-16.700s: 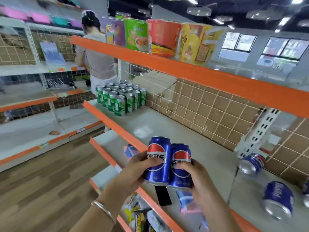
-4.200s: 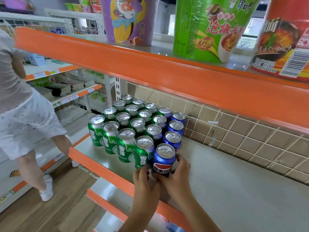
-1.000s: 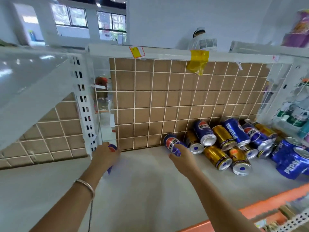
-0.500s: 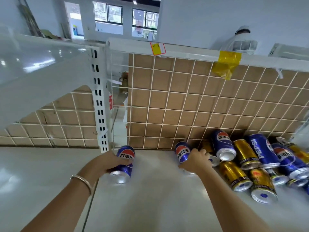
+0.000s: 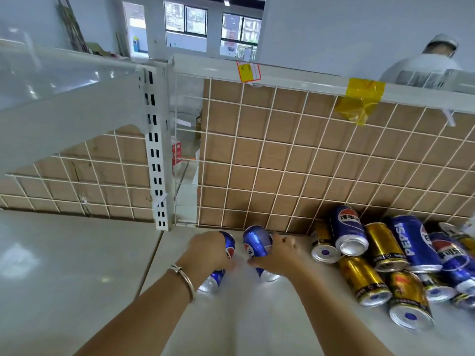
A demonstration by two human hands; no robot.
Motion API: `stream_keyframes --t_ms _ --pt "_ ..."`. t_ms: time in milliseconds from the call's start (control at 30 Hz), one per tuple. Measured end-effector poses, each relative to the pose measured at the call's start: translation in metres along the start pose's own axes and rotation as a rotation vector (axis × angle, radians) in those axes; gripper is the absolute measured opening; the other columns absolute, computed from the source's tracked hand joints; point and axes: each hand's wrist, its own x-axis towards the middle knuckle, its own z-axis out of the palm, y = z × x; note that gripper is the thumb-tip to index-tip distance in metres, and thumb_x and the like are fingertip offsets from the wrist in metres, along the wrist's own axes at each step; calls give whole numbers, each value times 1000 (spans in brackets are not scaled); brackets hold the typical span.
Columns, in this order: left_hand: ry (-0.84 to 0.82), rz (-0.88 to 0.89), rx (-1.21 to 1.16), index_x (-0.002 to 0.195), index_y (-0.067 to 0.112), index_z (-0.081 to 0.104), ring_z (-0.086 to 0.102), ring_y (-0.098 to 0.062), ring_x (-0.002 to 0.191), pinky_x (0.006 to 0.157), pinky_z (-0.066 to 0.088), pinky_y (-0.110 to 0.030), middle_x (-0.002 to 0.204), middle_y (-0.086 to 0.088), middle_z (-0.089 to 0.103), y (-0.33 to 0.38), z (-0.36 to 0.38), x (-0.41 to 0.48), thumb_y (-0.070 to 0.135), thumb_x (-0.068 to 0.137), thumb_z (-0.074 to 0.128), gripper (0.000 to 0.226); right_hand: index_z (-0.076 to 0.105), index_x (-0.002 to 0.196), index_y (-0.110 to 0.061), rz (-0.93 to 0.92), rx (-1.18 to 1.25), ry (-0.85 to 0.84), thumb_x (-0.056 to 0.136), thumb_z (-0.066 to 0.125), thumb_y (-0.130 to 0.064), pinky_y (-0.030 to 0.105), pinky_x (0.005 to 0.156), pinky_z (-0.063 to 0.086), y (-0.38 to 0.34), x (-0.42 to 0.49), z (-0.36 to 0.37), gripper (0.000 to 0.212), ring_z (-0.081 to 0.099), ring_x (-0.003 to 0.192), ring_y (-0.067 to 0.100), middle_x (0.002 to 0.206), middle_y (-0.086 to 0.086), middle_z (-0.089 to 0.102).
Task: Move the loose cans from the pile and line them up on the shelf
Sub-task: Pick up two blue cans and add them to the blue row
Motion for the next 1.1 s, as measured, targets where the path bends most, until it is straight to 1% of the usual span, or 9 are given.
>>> stream_keyframes --t_ms 100,200,300,433,533,667,800,967,1100 --pt "-4 -93 -76 116 13 55 56 -19 100 84 42 -26 112 -5 61 -17 1 5 55 74 67 61 29 142 -17 -17 -9 68 69 70 -58 35 102 37 -1 -2 6 93 37 129 28 139 11 37" --pt "-86 -187 -283 111 14 57 59 -15 86 76 47 -24 100 -4 61 -37 1 10 59 70 67 62 52 125 -14 -28 93 -7 74 67 -53 24 79 43 3 -2 -4 65 56 101 18 111 4 59" --pt "-112 -267 -596 111 9 55 59 -13 74 63 46 -22 98 -6 61 -46 6 7 53 73 70 61 56 117 -15 -31 363 -171 81 66 -44 18 62 43 7 -7 -11 47 57 82 12 99 1 62" --pt "-173 -230 -1179 106 4 65 69 -24 90 79 57 -32 99 -11 72 -50 25 -11 47 58 83 68 57 109 -13 -59 623 -277 83 67 -36 27 72 54 5 -16 -1 37 65 80 16 95 4 67" --pt "-142 -187 -1450 108 7 65 69 -25 96 77 55 -31 100 -9 73 -50 35 -28 40 50 88 71 54 115 -9 -75 914 -373 82 69 -23 32 74 57 6 -22 7 39 68 86 22 100 9 68" --pt "-31 -156 -1515 111 11 61 67 -21 98 76 55 -28 103 -5 72 -53 36 -52 31 65 79 53 53 116 -11 -216 981 -423 79 73 -17 35 80 58 5 -28 12 43 69 92 24 107 9 68" --pt "162 -135 -1596 117 13 60 68 -21 98 76 55 -28 106 -5 72 -66 37 -81 35 55 86 71 59 113 -10 -353 1029 -497 77 72 -8 42 82 58 -13 -39 20 38 71 91 28 103 12 72" --pt "319 -169 -1535 113 8 62 69 -24 96 91 54 -43 103 -8 73 -90 36 -125 31 56 85 66 62 107 -11 -491 1027 -539 79 70 -3 42 80 58 -50 -60 35 30 71 89 27 97 10 73" --pt "477 -265 -1538 107 -1 63 71 -15 76 65 56 -23 92 -10 73 -114 36 -157 19 66 81 49 64 105 -12 -578 1005 -597 76 72 -5 37 76 57 -85 -82 51 31 71 89 27 96 10 74"
